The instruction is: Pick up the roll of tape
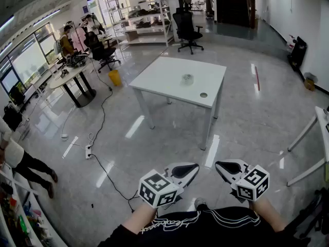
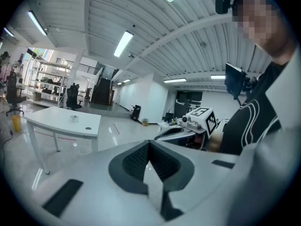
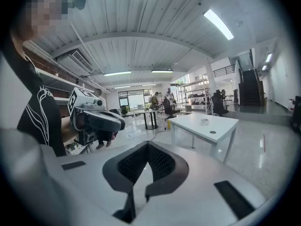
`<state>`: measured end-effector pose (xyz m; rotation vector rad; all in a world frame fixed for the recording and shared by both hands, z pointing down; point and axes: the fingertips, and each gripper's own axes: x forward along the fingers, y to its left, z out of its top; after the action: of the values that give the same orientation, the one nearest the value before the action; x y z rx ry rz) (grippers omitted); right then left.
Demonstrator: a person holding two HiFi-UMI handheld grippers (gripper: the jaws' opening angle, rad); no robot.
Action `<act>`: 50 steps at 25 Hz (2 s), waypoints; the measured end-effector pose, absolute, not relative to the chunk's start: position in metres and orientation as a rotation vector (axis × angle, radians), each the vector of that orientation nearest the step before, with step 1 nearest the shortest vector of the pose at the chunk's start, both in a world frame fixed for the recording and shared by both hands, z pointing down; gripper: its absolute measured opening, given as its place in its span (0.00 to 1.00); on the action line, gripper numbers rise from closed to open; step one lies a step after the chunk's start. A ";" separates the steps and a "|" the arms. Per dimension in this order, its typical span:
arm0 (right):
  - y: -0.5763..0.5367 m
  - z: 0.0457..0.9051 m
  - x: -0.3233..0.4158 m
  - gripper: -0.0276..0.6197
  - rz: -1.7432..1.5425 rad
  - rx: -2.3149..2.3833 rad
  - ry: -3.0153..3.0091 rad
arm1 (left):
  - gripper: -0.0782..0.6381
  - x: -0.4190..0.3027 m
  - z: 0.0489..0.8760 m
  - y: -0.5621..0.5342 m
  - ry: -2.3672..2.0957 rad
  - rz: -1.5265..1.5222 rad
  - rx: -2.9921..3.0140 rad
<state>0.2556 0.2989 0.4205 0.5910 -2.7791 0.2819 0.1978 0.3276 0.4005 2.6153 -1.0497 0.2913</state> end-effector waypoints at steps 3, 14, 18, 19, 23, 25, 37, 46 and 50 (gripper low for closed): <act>0.296 0.423 0.254 0.06 0.257 0.586 -2.769 | 0.11 0.198 0.403 0.324 -1.051 0.298 2.608; 0.247 0.423 0.253 0.06 0.312 0.545 -2.813 | 0.11 0.201 0.411 0.279 -1.076 0.319 2.577; 0.213 0.418 0.249 0.06 0.336 0.552 -2.833 | 0.11 0.195 0.412 0.249 -1.085 0.316 2.563; 0.206 0.417 0.248 0.06 0.332 0.545 -2.832 | 0.11 0.194 0.413 0.242 -1.086 0.314 2.559; 0.173 0.422 0.244 0.06 0.320 0.519 -2.822 | 0.11 0.192 0.419 0.208 -1.096 0.312 2.546; 0.156 0.426 0.242 0.06 0.346 0.488 -2.818 | 0.11 0.193 0.422 0.191 -1.103 0.324 2.535; 0.107 0.428 0.204 0.06 0.311 0.323 -2.823 | 0.11 0.156 0.415 0.143 -1.259 0.354 2.493; 0.077 0.454 0.111 0.06 0.241 0.147 -2.759 | 0.11 0.074 0.439 0.103 -1.297 0.300 2.413; 0.030 0.468 0.062 0.06 0.297 0.196 -2.729 | 0.11 0.020 0.456 0.055 -1.246 0.282 2.370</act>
<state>0.0623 0.0303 0.4677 0.1963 -2.7288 0.2967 0.0196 0.0546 0.4559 2.3703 -1.2458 0.2823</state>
